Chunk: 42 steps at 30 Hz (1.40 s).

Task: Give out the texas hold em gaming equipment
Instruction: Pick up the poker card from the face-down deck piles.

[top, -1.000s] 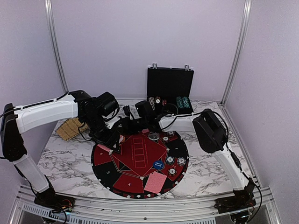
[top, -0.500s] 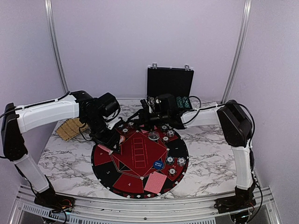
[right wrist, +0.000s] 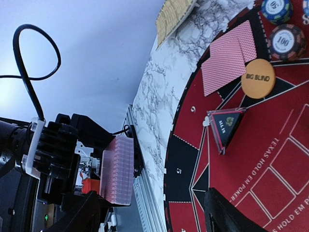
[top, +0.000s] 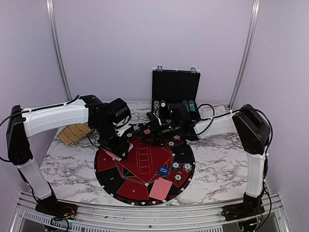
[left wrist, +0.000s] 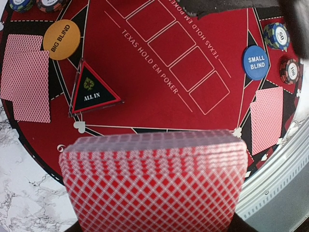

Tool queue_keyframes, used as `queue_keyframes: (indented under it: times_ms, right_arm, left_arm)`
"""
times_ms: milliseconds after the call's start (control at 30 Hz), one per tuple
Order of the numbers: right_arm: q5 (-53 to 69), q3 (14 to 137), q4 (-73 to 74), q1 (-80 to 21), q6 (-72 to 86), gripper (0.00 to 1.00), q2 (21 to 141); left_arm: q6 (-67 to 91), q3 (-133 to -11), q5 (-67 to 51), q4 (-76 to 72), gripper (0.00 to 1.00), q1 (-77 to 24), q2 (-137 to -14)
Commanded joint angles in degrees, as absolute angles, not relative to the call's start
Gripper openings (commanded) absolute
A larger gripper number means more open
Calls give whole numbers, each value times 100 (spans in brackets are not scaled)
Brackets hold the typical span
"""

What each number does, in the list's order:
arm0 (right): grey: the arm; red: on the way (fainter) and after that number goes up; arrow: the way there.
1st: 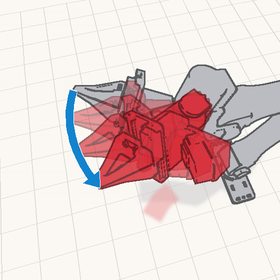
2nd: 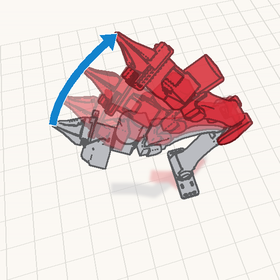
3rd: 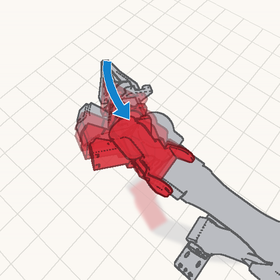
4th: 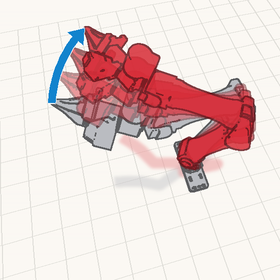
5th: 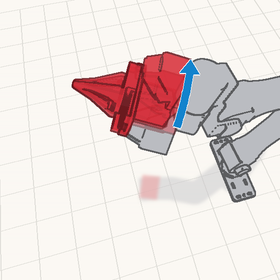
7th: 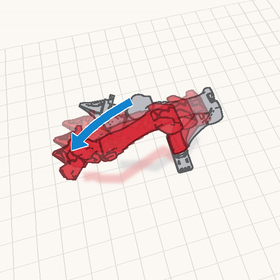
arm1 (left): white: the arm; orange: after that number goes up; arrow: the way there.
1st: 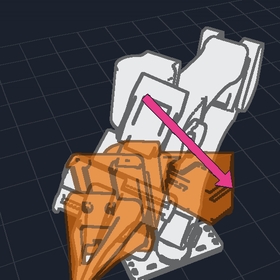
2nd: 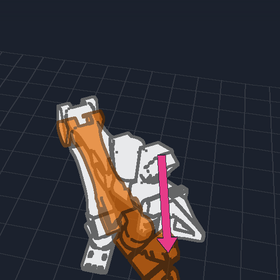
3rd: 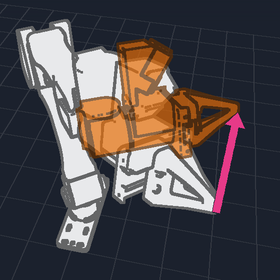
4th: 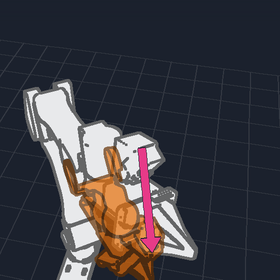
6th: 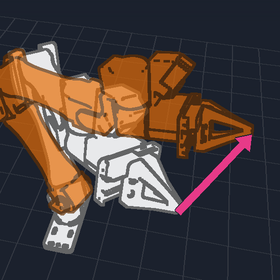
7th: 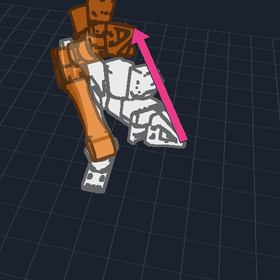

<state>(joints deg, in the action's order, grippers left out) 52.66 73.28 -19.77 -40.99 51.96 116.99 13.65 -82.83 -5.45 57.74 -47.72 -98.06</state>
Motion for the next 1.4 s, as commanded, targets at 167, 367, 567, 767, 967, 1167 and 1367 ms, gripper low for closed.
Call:
queue_keyframes:
  times_ms: [167, 367, 567, 767, 967, 1167, 1367]
  right_arm:
    - [5527, 7386, -2624, -4427, 5557, 73, 11725]
    - [5602, 7537, -2686, -4561, 5633, 73, 11866]
    - [5632, 7703, -2715, -4691, 5694, 72, 12045]
    - [5631, 7896, -2707, -4787, 5699, 72, 12204]
    - [5591, 8087, -2415, -4851, 5520, 70, 12375]
    - [5402, 8188, -1873, -4860, 5144, 66, 12451]
    - [5122, 8215, -1404, -4815, 4801, 59, 12391]
  left_arm:
    - [1325, -8525, -546, 5897, 42, -4858, -9869]
    - [1321, -8543, -560, 5896, 42, -4865, -9867]
    - [1314, -8569, -545, 5893, 42, -4867, -9865]
    - [1317, -8569, -561, 5897, 42, -4862, -9872]
    - [1310, -8596, -540, 5902, 42, -4861, -9863]
    - [1327, -8612, -529, 5896, 42, -4862, -9823]
    - [1328, -8607, -524, 5894, 42, -4864, -9817]
